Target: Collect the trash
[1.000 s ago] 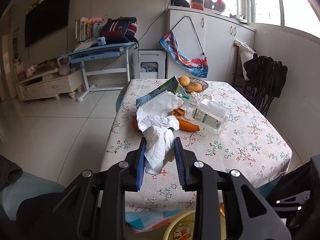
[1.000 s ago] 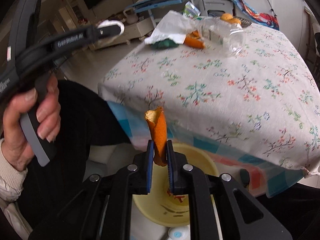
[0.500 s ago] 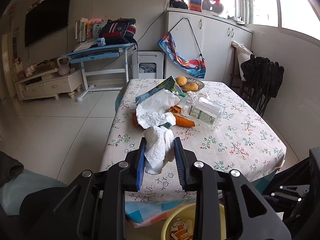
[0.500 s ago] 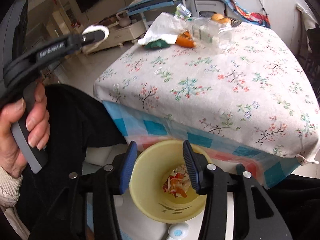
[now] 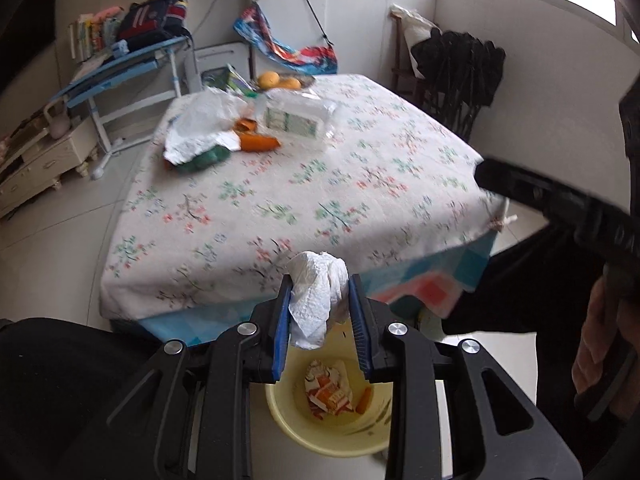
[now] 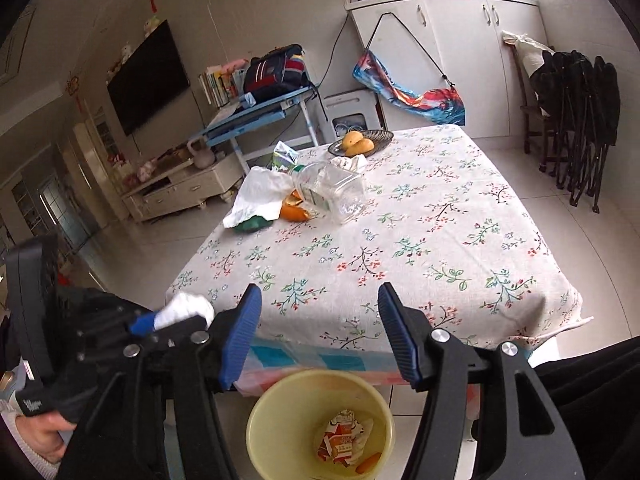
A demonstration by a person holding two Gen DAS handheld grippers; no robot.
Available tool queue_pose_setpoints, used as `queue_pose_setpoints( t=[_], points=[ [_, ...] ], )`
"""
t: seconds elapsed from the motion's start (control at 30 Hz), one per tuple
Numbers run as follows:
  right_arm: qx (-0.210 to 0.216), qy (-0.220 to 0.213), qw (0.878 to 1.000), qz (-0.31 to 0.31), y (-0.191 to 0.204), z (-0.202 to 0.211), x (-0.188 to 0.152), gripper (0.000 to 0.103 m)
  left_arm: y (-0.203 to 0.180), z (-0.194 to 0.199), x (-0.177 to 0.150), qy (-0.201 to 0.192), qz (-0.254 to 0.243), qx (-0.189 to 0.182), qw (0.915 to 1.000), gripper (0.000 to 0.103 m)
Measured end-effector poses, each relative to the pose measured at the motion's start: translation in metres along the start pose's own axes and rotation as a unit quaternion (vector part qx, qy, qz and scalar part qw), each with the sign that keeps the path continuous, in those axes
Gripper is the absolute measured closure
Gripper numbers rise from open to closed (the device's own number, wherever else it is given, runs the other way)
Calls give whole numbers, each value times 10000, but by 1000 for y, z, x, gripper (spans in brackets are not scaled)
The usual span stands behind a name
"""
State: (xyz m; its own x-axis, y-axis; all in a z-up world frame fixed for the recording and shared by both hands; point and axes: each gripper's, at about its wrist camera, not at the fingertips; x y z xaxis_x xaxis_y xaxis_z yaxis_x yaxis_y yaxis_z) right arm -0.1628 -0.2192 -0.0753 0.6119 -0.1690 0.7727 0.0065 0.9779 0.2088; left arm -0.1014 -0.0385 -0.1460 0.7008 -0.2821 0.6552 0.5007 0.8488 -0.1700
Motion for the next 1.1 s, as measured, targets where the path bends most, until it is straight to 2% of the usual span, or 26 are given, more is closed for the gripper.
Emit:
queue_pose_setpoints(
  t=[0.13,0.23,0.37,0.6,0.77,0.93,1.1],
  points=[
    [19,5,9999,-99,-4,-7,4,43,-20,-21,-12,548,-375,-220,9976,76],
    [10,-5,10000,-96,-3,-6,3,42,-29,-27,-19,748,-540,-270,9954,72],
    [-10,-23,9999,-129,-5,-6,3,41,-29,-26,-20,755,-564,-266,9952,56],
    [-51,-27,9999,-163,-8,-7,1,39,-16,-17,-12,434,-321,-152,9984,45],
    [-67,-30,9999,-143,-8,-7,0,39,-3,2,-4,-233,-141,324,9991,29],
    [-75,-11,9999,-76,-7,-7,-1,39,26,21,3,-838,463,815,9921,25],
    [-81,13,10000,20,-3,-9,-2,39,50,32,5,-1161,960,1105,9824,25]
  ],
)
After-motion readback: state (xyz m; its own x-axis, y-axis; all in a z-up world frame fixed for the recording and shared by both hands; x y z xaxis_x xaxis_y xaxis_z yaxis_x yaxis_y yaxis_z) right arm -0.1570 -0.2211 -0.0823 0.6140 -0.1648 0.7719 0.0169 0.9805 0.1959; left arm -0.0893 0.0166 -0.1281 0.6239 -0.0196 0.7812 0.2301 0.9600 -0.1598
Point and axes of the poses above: each gripper's, at about its wrist camera, not at the fingertips, and z roughly against the way its jaws point, y to its left, x to its top, and after that the axes turned 11 degrees about -x, right-handed
